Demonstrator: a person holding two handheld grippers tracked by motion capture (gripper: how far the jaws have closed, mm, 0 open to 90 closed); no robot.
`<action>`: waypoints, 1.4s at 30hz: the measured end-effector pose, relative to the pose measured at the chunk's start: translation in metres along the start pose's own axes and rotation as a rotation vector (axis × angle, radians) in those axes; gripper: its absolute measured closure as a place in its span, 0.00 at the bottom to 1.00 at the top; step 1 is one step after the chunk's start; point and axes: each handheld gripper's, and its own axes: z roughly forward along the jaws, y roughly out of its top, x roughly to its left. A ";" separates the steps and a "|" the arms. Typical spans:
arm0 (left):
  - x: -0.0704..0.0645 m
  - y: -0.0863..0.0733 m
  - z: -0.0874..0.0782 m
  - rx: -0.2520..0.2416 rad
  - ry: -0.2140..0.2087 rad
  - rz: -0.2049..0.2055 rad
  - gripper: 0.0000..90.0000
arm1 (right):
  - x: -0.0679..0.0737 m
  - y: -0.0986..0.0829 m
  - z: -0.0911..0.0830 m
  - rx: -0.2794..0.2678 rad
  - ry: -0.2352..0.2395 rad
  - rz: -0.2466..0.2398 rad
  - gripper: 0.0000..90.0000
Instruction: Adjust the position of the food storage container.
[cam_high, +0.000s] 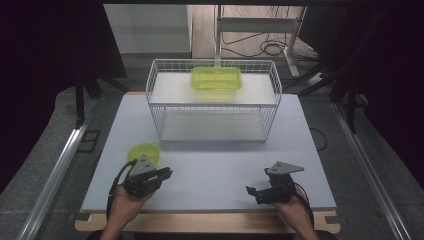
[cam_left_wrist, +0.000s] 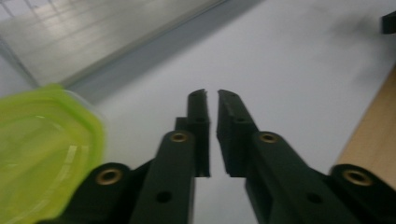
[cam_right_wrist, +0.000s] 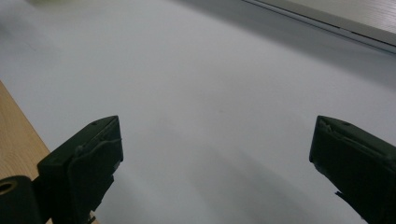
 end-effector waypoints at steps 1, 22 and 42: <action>0.005 0.001 -0.001 0.001 0.008 0.000 0.98 | 0.000 0.000 0.000 -0.001 -0.001 0.000 0.04; 0.082 -0.009 -0.023 -0.025 0.184 -0.148 1.00 | 0.003 -0.002 0.005 0.023 0.006 -0.013 0.04; 0.130 -0.029 -0.004 0.049 0.324 -0.222 1.00 | 0.005 -0.002 0.008 0.037 0.007 -0.025 0.04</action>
